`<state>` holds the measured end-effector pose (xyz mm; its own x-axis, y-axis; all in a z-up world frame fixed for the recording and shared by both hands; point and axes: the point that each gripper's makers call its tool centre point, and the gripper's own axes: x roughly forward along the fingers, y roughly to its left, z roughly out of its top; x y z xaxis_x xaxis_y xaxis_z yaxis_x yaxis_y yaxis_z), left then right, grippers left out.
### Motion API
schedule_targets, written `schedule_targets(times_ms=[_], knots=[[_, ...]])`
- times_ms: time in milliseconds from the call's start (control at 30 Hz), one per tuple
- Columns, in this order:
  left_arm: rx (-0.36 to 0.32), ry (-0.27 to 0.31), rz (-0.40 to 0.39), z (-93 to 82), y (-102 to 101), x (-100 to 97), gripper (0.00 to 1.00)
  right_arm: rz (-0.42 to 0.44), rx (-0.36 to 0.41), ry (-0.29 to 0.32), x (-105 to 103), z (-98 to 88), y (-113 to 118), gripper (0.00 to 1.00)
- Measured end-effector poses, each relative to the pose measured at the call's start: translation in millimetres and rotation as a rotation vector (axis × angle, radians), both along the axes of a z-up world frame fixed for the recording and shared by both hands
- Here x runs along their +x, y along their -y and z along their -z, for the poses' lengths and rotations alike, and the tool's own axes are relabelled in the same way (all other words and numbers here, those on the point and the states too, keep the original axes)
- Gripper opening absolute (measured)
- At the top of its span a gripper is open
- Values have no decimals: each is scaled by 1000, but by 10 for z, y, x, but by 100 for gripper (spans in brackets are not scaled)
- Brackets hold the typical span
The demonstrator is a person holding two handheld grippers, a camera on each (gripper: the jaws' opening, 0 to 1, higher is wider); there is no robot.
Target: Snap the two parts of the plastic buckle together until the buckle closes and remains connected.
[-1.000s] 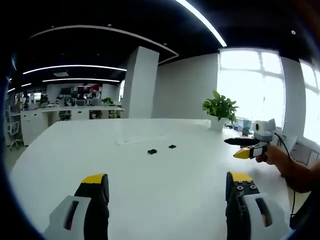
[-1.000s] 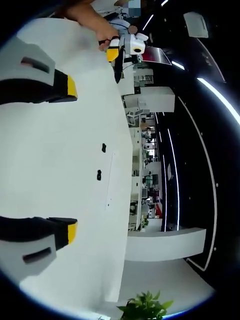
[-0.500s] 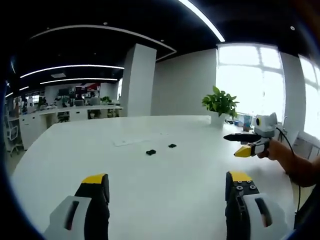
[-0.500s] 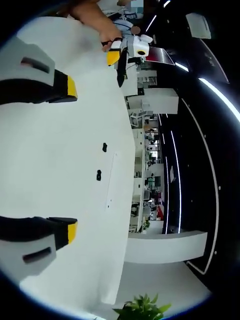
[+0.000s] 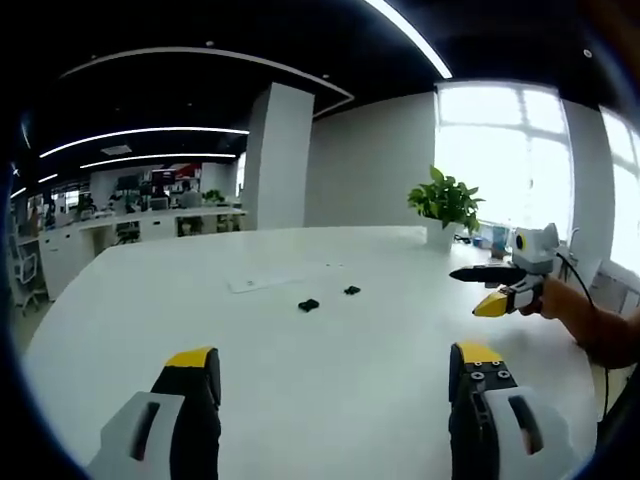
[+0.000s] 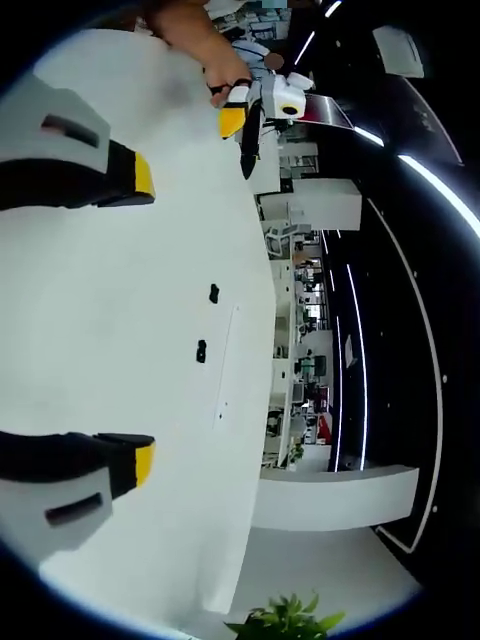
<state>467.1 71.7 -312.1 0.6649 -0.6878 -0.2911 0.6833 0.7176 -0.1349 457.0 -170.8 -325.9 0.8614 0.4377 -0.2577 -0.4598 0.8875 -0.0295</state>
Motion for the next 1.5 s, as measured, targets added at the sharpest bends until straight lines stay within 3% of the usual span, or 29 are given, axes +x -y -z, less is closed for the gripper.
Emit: schedule_targets(times_ms=[1033,1500], knots=[[72,-37,7,145,46,327,94,-22,-40,-37,300,0,-38,92],[55,-67,26,204,169,487,93,-9,-22,-55,466,46,59,93]])
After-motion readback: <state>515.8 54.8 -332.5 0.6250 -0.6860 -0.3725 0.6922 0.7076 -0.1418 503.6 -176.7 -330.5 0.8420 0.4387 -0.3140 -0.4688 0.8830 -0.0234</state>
